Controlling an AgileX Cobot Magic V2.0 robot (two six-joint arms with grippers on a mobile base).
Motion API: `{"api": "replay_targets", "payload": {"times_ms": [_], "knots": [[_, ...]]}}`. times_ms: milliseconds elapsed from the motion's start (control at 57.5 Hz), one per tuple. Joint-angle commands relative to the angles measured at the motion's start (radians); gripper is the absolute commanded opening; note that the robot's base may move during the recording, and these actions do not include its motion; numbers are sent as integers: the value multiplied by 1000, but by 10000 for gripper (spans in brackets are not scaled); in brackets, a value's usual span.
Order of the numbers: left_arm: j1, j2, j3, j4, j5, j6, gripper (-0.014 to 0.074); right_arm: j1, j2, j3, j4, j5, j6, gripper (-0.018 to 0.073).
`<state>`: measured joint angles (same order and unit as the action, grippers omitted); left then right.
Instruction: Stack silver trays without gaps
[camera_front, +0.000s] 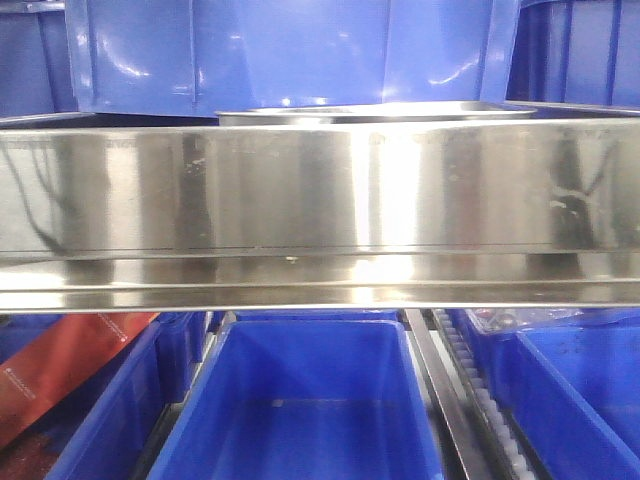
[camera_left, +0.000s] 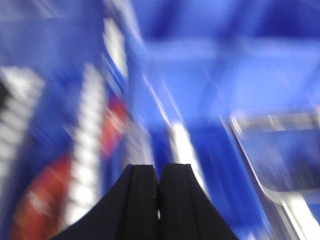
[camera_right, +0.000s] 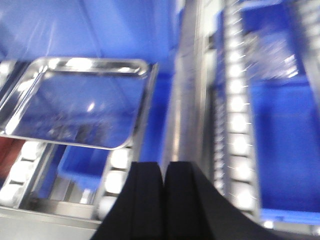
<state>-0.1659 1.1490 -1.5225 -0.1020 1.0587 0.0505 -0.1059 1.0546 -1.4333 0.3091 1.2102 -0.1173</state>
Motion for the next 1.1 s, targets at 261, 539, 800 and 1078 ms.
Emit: {"api": "replay_targets", "payload": {"times_ms": [261, 539, 800, 1078], "knots": [[-419, 274, -12, 190, -76, -194, -16, 344, 228, -31, -109, -13, 107, -73], [-498, 456, -102, 297, -84, -400, -16, 418, 364, -31, -250, -161, 276, -73], [-496, 551, -208, 294, -86, -452, 241, 418, 442, -31, -245, -231, 276, -66], [-496, 600, -208, 265, -80, -455, 392, 418, 504, -31, -223, -234, 284, -36]]}}
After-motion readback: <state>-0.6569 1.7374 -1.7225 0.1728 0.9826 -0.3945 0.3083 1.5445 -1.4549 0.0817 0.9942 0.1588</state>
